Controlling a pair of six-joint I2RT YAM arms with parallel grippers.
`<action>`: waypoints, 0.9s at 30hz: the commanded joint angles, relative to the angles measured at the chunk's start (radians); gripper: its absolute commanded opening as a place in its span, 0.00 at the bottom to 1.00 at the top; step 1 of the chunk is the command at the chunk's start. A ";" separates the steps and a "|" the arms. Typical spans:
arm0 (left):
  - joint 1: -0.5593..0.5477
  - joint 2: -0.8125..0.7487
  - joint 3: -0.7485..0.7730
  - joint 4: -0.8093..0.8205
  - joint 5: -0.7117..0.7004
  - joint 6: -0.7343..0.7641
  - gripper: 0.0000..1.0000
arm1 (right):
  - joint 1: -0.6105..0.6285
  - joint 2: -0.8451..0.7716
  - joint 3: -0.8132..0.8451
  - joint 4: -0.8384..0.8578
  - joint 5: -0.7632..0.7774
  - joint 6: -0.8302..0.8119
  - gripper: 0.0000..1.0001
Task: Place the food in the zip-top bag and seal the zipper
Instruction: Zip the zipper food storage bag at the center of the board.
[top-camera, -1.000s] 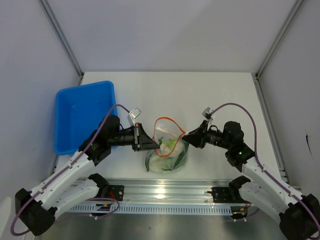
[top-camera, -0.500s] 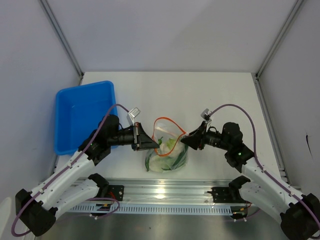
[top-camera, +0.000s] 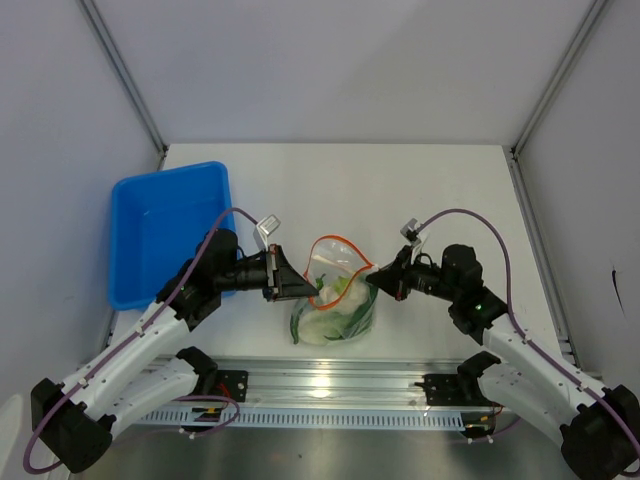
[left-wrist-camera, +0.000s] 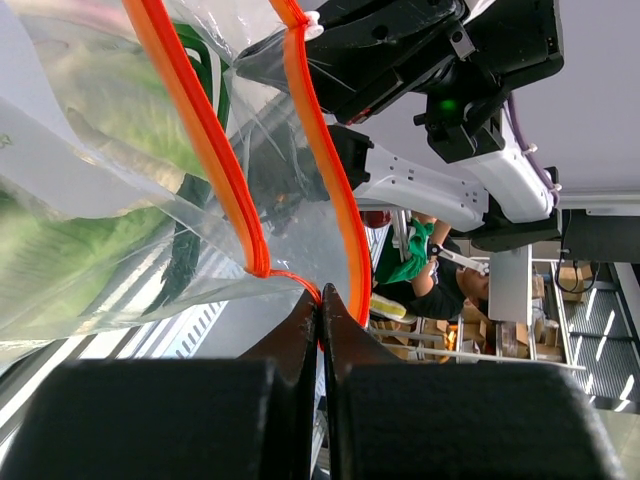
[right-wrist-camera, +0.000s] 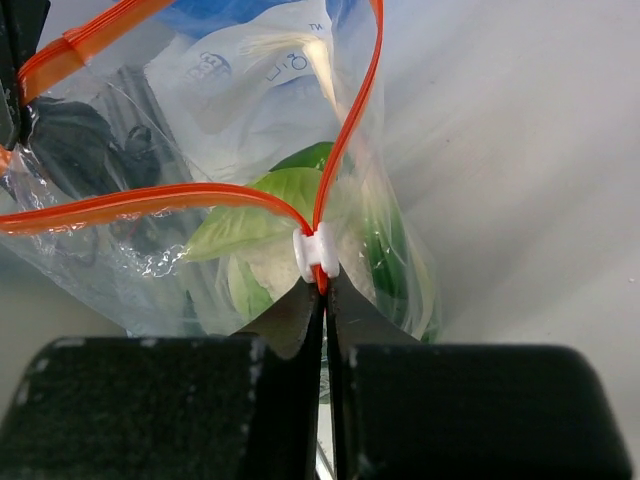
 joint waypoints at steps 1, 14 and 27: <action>0.012 -0.018 -0.010 0.029 0.026 -0.009 0.00 | 0.009 -0.005 0.046 -0.012 0.038 -0.029 0.00; 0.015 -0.070 0.086 -0.219 -0.163 0.255 0.33 | 0.011 0.005 0.186 -0.094 0.022 0.003 0.00; 0.014 -0.208 0.160 -0.294 -0.328 0.402 0.63 | 0.041 0.064 0.224 -0.112 -0.041 -0.014 0.00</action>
